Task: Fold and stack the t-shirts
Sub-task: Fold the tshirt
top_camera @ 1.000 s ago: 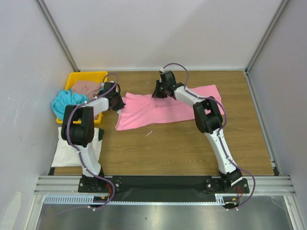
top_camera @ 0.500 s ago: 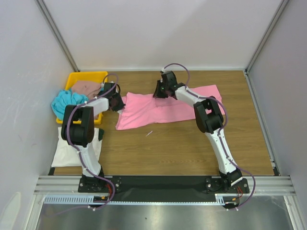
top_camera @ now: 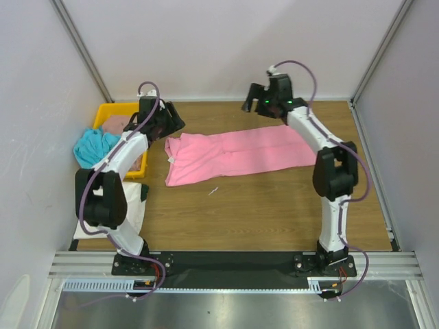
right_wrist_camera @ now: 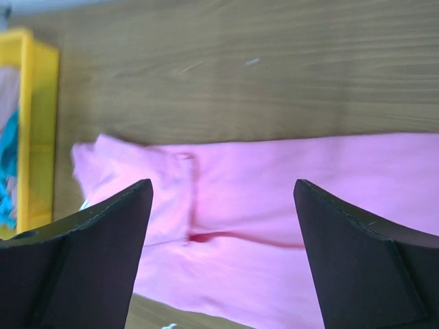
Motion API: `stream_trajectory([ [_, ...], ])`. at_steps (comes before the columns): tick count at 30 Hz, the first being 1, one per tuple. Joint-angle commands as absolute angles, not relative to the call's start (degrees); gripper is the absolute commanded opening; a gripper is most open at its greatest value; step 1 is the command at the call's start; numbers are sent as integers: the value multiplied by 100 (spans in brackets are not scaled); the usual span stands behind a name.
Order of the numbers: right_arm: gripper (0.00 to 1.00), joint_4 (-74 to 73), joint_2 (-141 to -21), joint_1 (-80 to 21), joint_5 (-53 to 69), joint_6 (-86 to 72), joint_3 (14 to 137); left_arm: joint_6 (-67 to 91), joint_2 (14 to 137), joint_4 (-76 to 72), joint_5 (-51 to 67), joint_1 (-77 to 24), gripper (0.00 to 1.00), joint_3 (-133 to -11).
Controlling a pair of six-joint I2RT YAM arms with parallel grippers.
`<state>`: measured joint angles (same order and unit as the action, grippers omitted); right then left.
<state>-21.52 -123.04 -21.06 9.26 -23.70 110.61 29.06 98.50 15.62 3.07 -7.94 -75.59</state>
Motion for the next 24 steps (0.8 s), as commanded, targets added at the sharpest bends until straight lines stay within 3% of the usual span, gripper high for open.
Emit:
stream_trajectory([
  [1, 91, -2276, -11690, -1488, 388, -2294, 10269, 3620, 9387, 1609, 352, -1168, 68, -7542],
  [6, 91, -2039, -11504, -915, 70, -2198, 9502, 4664, 9465, 1424, 44, -1889, 72, -6927],
  [16, 90, -1802, -12146, -642, -255, -1749, 9712, 5792, 10090, 958, 18, -2250, 71, -6258],
  [24, 90, -2891, -11594, -598, -887, -2820, 9774, 5889, 10116, 993, -211, -2259, 71, -6143],
])
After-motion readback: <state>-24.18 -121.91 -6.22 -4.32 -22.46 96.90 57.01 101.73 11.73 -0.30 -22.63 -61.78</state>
